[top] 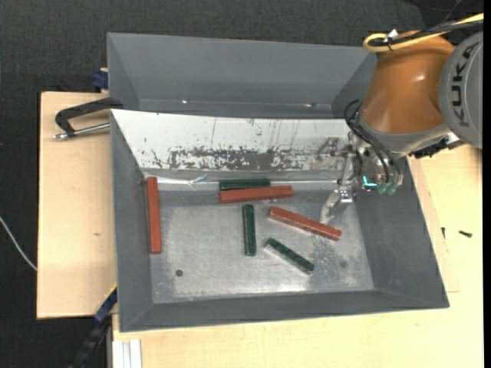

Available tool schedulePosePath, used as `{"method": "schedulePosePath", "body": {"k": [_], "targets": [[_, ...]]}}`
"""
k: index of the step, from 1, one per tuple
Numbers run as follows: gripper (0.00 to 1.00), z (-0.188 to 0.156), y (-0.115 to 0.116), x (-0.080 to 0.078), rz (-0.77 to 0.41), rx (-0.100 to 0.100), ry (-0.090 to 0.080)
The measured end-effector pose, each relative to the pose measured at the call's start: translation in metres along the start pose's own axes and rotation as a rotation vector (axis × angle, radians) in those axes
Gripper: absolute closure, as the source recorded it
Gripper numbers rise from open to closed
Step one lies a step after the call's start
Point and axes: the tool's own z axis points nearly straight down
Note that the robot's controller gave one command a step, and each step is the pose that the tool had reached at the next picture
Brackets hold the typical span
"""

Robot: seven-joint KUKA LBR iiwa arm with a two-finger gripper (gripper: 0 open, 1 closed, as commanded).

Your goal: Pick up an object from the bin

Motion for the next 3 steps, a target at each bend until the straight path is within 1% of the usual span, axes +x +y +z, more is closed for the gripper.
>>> {"method": "schedulePosePath", "body": {"k": [1, 2, 3], "targets": [[0.00, -0.004, 0.000, -0.002, -0.001, 0.001, -0.008], [0.00, 0.048, -0.007, 0.006, 0.057, 0.000, -0.014], [1.00, 0.103, 0.014, 0.012, 0.005, 0.000, 0.003]]}}
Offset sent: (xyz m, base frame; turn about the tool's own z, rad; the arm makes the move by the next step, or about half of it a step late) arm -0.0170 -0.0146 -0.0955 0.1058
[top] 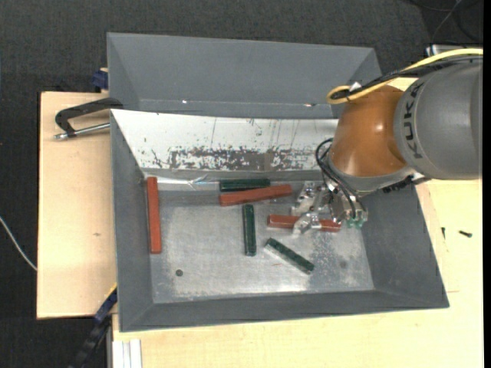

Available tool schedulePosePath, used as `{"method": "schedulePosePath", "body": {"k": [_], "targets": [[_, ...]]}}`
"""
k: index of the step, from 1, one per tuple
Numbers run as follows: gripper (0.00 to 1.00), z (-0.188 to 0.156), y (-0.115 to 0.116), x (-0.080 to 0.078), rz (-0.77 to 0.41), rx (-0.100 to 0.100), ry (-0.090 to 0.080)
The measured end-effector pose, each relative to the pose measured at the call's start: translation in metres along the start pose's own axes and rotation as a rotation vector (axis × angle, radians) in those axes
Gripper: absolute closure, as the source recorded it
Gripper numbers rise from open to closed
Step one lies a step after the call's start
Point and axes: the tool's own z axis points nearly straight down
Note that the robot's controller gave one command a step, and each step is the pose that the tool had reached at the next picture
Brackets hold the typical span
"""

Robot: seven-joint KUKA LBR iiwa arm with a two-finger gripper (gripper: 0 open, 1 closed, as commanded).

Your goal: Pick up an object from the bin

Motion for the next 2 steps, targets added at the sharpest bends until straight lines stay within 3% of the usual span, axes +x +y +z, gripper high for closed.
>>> {"method": "schedulePosePath", "body": {"k": [1, 2], "targets": [[1.00, 0.000, 0.000, 0.000, 0.000, 0.000, -0.001], [1.00, -0.137, -0.003, 0.000, 0.019, 0.000, -0.016]]}}
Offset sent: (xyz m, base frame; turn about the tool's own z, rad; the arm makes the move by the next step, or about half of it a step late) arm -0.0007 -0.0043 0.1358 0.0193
